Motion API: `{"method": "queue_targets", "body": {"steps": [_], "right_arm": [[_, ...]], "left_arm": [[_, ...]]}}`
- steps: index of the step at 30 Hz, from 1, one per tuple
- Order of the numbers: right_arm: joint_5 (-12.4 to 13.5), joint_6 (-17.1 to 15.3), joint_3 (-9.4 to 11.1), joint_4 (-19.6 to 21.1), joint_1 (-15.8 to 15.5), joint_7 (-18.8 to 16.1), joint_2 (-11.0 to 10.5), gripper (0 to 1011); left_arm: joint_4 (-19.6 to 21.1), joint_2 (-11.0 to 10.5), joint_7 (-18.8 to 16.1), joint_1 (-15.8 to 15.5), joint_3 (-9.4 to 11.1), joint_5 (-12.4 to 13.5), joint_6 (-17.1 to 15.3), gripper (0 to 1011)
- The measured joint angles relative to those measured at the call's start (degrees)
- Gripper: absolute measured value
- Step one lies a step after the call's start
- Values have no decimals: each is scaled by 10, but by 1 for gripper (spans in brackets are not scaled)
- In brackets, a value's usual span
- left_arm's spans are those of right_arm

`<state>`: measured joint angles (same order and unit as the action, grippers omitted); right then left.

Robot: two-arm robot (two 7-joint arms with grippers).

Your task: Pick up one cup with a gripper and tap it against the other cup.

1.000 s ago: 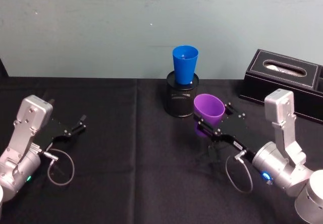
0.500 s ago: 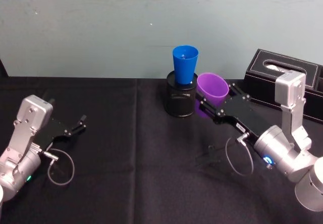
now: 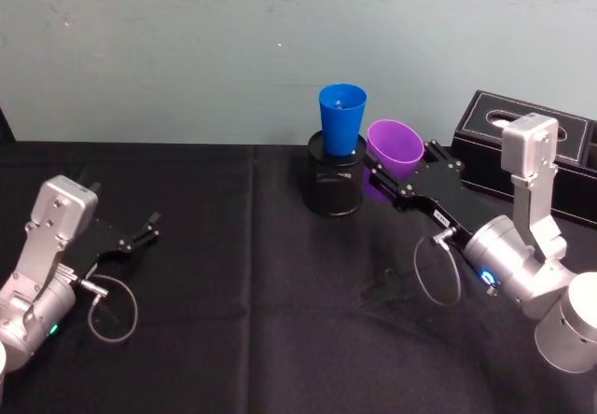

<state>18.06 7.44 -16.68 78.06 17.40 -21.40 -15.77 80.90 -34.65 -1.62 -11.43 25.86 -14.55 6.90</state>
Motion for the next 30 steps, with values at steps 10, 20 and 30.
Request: {"method": "queue_targets", "body": {"steps": [10, 20, 30], "right_arm": [[-21, -9, -1, -5, 6, 25, 14, 732], [-54, -22, 2, 6, 1, 59, 28, 732], [-68, -26, 12, 10, -5, 72, 43, 732]], "left_arm": [[0, 0, 0, 0, 0, 0, 0, 1011], [0, 0, 0, 0, 0, 0, 0, 1012], [0, 0, 0, 0, 0, 0, 0, 1011]]}}
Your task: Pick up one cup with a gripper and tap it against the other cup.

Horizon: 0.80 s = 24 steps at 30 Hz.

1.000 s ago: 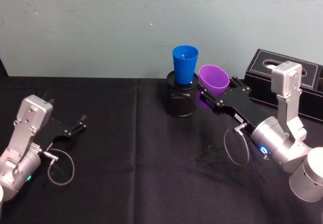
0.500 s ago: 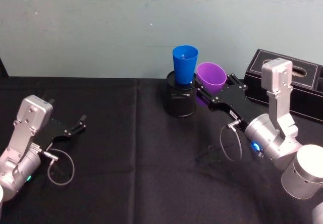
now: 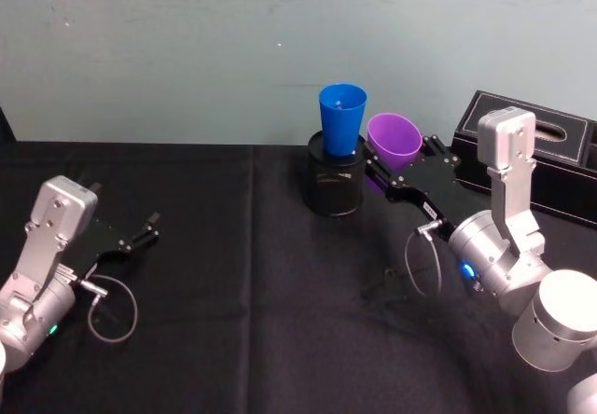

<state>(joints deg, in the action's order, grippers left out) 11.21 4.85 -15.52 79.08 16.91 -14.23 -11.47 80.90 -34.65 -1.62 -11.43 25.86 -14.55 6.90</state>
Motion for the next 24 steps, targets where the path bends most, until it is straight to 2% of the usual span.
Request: {"method": "queue_targets", "body": {"steps": [24], "right_arm": [[-1, 3, 2, -5, 2, -3, 4, 732]], "left_arm": [[0, 0, 0, 0, 0, 0, 0, 1012]]}}
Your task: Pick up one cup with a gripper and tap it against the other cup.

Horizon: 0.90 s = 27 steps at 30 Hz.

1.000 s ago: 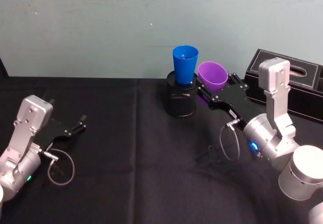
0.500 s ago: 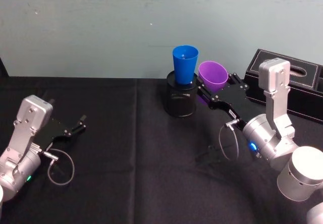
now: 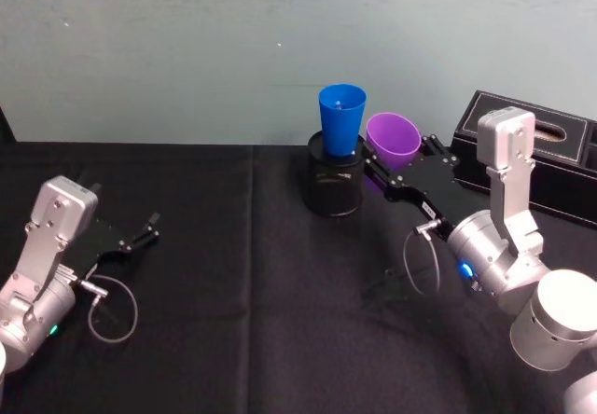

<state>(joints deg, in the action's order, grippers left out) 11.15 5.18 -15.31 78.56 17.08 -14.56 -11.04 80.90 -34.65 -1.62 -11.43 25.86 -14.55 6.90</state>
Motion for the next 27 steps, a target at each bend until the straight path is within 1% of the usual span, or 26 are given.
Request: {"method": "queue_targets", "body": {"steps": [9, 15, 24, 27], "right_arm": [[1, 14, 3, -30, 22, -5, 16, 732], [2, 23, 4, -57, 43, -11, 28, 732], [3, 31, 3, -91, 66, -13, 41, 732], [3, 33, 3, -96, 69, -13, 43, 732]], "left_arm": [[0, 0, 0, 0, 0, 0, 0, 1011], [0, 0, 0, 0, 0, 0, 0, 1011], [0, 0, 0, 0, 0, 0, 0, 1012], [0, 0, 0, 0, 0, 0, 0, 1011]]}}
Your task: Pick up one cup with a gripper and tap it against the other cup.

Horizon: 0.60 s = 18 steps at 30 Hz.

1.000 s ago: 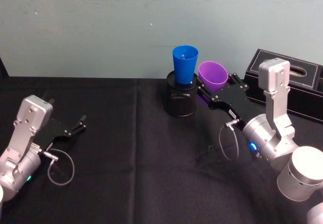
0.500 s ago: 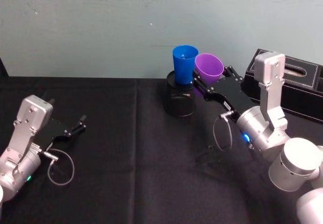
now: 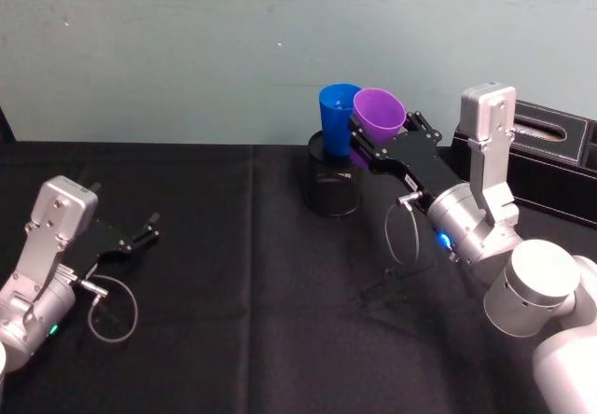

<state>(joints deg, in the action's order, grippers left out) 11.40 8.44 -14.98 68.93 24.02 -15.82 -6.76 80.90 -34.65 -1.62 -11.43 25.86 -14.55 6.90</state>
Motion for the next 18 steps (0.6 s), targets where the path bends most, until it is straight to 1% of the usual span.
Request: {"method": "queue_targets", "body": {"steps": [18], "right_arm": [[0, 14, -1, -38, 25, -5, 13, 732]], "left_arm": [[0, 0, 0, 0, 0, 0, 0, 1011]]}}
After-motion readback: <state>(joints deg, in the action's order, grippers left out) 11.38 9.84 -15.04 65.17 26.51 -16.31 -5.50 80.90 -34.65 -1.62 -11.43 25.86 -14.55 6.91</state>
